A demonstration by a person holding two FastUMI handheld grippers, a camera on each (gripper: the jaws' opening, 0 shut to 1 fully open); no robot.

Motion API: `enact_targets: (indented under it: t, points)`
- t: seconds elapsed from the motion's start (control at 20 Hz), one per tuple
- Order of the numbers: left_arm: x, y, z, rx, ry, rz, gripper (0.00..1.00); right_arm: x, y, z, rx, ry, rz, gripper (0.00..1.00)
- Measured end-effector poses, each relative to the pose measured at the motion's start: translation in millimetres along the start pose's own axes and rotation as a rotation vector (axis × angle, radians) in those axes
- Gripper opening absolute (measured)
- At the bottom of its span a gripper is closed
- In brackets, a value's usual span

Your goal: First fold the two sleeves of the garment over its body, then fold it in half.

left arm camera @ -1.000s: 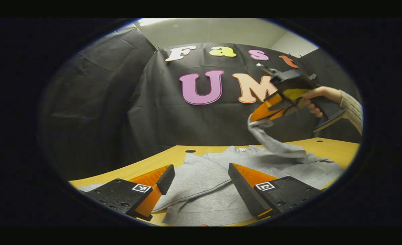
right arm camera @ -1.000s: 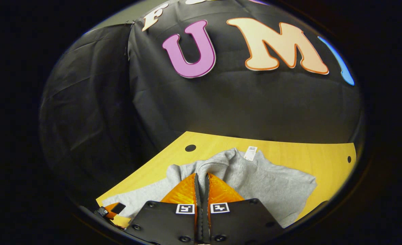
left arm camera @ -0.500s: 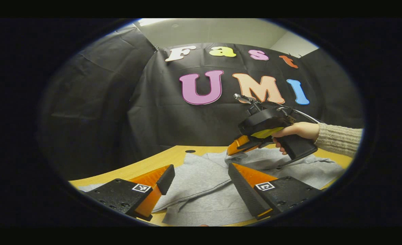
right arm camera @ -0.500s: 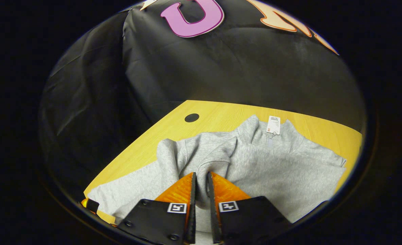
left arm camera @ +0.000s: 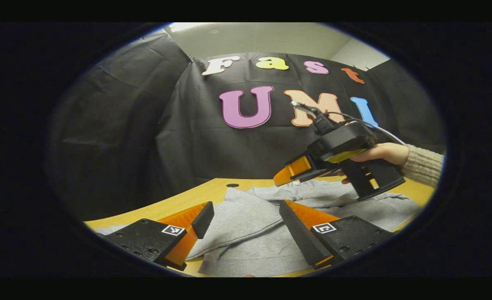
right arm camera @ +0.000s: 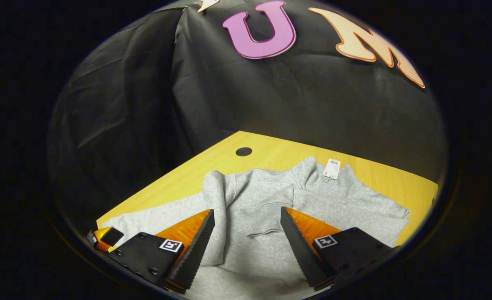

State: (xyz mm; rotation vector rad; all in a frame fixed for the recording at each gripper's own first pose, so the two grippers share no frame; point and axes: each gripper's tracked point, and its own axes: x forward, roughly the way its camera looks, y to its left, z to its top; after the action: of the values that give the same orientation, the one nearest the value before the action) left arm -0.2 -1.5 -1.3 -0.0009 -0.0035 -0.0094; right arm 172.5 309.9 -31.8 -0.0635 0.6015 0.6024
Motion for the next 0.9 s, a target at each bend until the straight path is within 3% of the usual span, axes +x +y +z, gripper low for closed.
enact_targets:
  t: [0.15,0.3,0.4,0.85,0.9]
  points:
    - [0,0,0,0.0,0.0,0.001,0.95,-51,-20,9,-0.025,-0.088,-0.021,0.98]
    - [0,0,0,0.0,0.0,0.002,0.91,-110,-52,3,-0.061,-0.165,-0.096,0.98]
    - [0,0,-1,0.0,0.001,0.003,0.95,-151,-75,-5,-0.056,-0.227,-0.148,0.98]
    - [1,2,0,0.002,0.002,0.017,0.95,-286,-164,-88,0.094,-0.476,-0.431,0.98]
    - [1,2,0,0.002,0.001,0.018,0.99,-298,-172,-92,0.114,-0.508,-0.457,0.98]
